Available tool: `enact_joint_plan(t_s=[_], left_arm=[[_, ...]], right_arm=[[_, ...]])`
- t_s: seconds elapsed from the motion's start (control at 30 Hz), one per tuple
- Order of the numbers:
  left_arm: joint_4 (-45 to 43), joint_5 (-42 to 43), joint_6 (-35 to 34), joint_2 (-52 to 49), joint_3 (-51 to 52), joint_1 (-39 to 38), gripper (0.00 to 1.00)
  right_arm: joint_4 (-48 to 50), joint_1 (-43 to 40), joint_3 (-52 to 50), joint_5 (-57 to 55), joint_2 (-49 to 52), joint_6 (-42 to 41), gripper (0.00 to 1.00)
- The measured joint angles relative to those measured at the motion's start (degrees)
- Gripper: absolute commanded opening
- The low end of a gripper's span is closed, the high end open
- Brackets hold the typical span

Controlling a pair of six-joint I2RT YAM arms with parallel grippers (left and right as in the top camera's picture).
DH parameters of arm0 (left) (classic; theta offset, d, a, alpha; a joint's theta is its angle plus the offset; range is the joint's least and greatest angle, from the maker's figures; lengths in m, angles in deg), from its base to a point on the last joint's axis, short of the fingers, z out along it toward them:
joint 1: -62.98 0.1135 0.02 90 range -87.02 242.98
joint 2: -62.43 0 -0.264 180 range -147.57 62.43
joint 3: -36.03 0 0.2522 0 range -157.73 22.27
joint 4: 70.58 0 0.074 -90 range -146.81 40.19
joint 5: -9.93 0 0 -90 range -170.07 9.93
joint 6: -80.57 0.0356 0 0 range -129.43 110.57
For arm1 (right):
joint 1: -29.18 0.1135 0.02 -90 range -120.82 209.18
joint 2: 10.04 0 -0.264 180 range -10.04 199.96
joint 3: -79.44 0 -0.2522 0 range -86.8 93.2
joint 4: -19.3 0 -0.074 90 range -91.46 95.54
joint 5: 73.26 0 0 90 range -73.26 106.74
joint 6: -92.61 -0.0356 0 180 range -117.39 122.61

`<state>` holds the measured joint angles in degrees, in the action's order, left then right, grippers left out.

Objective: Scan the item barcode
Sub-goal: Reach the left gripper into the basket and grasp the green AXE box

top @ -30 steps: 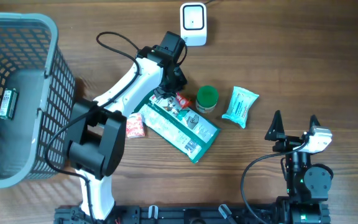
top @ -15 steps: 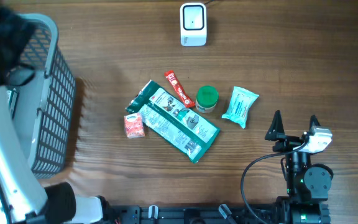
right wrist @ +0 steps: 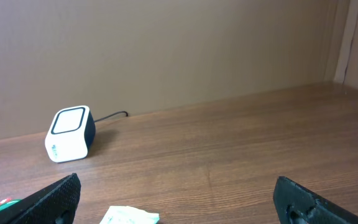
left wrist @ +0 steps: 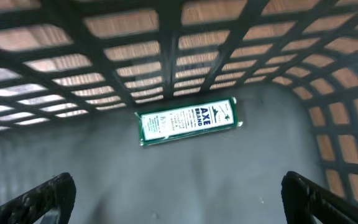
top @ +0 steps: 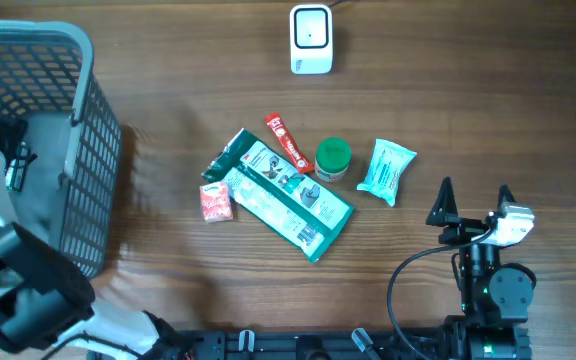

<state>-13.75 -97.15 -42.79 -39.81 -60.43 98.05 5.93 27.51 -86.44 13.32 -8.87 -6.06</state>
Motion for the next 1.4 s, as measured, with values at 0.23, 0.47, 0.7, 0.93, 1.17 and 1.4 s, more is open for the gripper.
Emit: enact_joint_plan(t_s=[0.23, 0.47, 0.7, 0.93, 1.17, 1.4], left_arm=[[-4.85, -1.86, 0.33, -9.20, 0.11, 0.00, 1.00], [-9.09, -3.02, 0.31, -11.04, 0.11, -0.02, 1.00], [-12.81, -2.99, 0.15, -13.29, 0.15, -0.07, 1.00], [-12.72, -3.04, 0.11, -13.38, 0.11, -0.09, 1.00], [-9.97, -3.80, 0.17, -13.81, -0.72, -0.20, 1.00], [-7.30, -2.36, -0.59, -15.96, -0.33, -0.17, 1.00]], right_arm=[[0.02, 0.00, 0.00, 0.00, 0.00, 0.00, 1.00], [0.02, 0.00, 0.00, 0.00, 0.00, 0.00, 1.00], [0.00, 0.00, 0.00, 0.00, 0.00, 0.00, 1.00], [0.00, 0.00, 0.00, 0.00, 0.00, 0.02, 1.00], [0.02, 0.00, 0.00, 0.00, 0.00, 0.00, 1.00], [0.02, 0.00, 0.00, 0.00, 0.00, 0.02, 1.00]])
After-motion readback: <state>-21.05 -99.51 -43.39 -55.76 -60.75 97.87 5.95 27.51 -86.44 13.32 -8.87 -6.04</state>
